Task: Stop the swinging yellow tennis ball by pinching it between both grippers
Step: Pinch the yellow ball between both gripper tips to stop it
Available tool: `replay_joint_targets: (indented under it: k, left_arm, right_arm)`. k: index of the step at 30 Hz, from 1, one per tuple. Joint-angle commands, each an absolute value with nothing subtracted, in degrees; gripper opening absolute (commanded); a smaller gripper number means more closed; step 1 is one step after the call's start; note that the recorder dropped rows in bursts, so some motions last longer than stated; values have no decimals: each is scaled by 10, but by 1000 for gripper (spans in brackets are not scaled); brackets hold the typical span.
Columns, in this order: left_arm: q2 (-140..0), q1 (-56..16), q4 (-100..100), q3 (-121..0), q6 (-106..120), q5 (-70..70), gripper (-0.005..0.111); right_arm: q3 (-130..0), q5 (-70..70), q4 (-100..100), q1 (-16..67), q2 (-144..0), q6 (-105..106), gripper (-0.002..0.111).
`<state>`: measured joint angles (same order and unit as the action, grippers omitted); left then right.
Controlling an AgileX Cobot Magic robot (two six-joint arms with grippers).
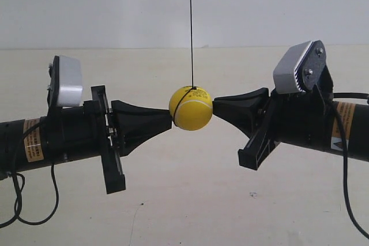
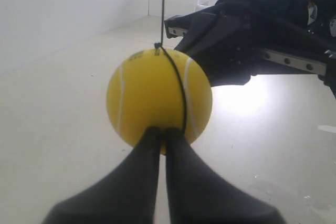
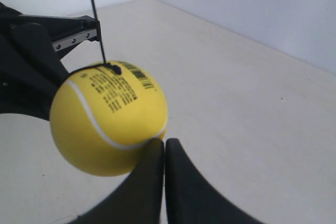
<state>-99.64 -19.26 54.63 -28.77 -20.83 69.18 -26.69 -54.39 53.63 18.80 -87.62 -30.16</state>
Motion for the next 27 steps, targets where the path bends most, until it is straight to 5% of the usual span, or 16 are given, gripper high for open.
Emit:
replay_joint_targets:
  k: [1, 27]
  left_arm:
    - [-998, -198, 548, -293, -209, 700, 5]
    - [-997, -198, 536, -292, -209, 700, 5]
  right_arm:
    - [-270, -567, 563, 190, -875, -301, 0]
    - [-270, -580, 576, 190, -875, -310, 0]
